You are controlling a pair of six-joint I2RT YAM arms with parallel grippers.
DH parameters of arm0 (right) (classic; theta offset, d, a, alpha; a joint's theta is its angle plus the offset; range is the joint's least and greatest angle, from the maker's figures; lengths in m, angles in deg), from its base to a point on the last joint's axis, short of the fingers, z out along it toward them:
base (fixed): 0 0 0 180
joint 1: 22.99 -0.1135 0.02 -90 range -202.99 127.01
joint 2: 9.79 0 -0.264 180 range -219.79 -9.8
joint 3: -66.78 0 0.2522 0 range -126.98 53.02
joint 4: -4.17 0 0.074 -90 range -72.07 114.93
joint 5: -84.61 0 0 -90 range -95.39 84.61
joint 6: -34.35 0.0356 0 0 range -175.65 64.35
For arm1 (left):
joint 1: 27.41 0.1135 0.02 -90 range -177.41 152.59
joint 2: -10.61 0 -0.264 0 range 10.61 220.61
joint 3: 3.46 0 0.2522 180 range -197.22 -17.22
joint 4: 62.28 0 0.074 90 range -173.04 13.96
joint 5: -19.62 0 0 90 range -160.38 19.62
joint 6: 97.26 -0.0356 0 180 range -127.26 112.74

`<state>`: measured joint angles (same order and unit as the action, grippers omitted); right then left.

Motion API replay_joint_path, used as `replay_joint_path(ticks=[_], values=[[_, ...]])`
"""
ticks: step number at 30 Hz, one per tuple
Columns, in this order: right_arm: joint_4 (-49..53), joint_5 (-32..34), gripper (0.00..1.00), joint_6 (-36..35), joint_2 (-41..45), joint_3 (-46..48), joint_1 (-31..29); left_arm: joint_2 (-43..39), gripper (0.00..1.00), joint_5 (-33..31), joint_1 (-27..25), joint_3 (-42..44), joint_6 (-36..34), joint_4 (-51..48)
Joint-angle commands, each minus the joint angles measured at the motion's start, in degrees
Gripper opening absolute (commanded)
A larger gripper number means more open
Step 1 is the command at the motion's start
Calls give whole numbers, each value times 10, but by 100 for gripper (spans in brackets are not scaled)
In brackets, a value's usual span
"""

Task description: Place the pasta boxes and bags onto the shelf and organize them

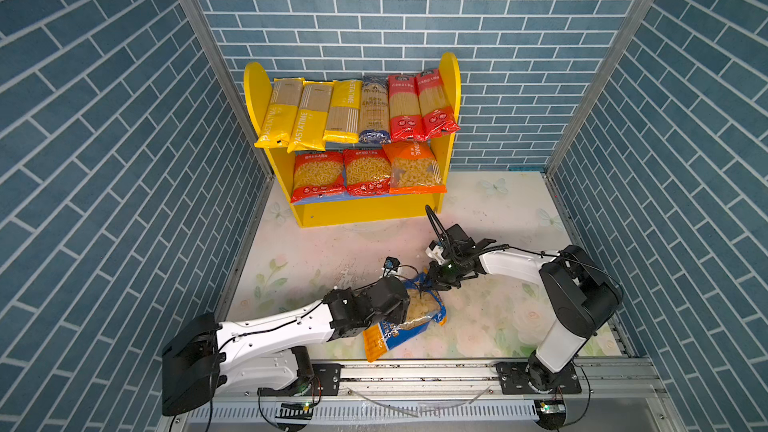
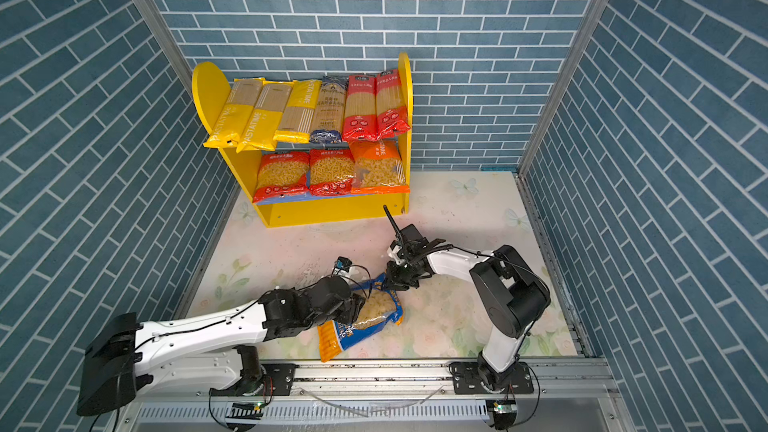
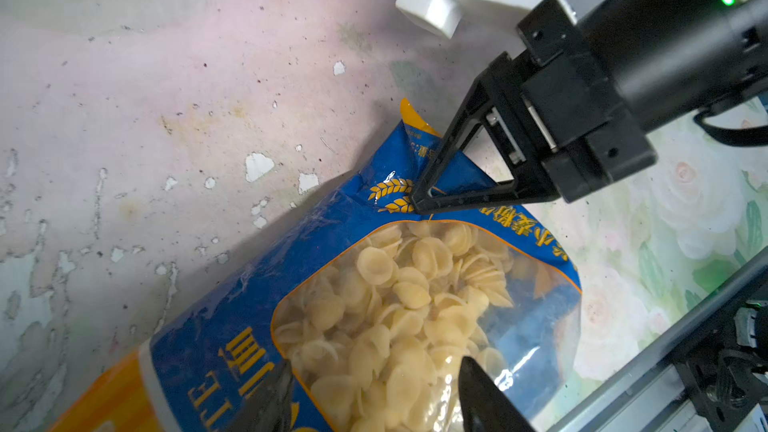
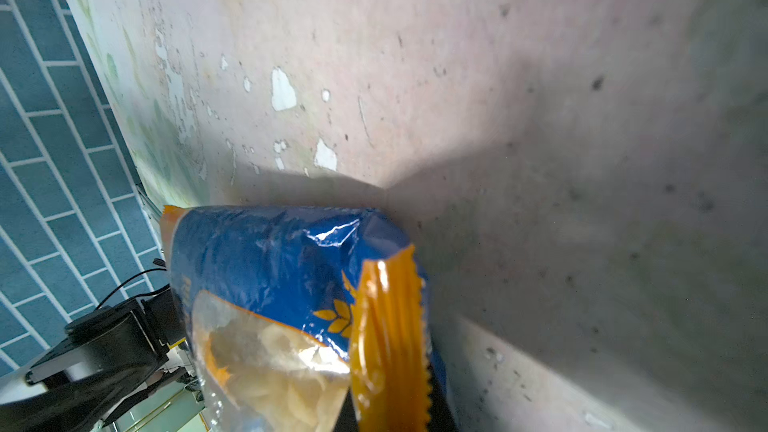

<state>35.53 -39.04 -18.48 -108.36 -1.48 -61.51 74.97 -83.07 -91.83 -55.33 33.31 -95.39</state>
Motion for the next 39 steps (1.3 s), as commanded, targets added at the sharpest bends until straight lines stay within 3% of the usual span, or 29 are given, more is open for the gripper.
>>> replay_joint_path(ticks=[1,6,10,13,17,20,26,30,32,35,39], values=[[-15,55,5,1,23,-40,40,-2,64,-18,-3,-34,-29,-13],[-51,94,0,27,59,-7,125,59,65,50,-25,-59,-64,46],[-129,140,0,110,121,98,198,125,65,112,-58,-86,-102,95],[-154,166,0,160,163,165,215,179,65,158,-64,-93,-108,131],[-124,151,2,192,206,199,171,222,65,150,-59,-90,-110,142],[-77,154,5,201,239,215,120,227,65,150,-28,-80,-98,145],[-97,151,16,286,291,273,15,125,65,202,71,24,-25,215],[-68,81,28,249,263,231,-30,2,66,218,127,107,13,211],[-61,35,35,221,256,223,-30,-41,68,218,131,132,16,204],[38,26,43,136,258,192,-3,-65,69,247,131,176,52,258],[110,27,48,51,272,176,81,-46,69,266,122,230,96,352]])
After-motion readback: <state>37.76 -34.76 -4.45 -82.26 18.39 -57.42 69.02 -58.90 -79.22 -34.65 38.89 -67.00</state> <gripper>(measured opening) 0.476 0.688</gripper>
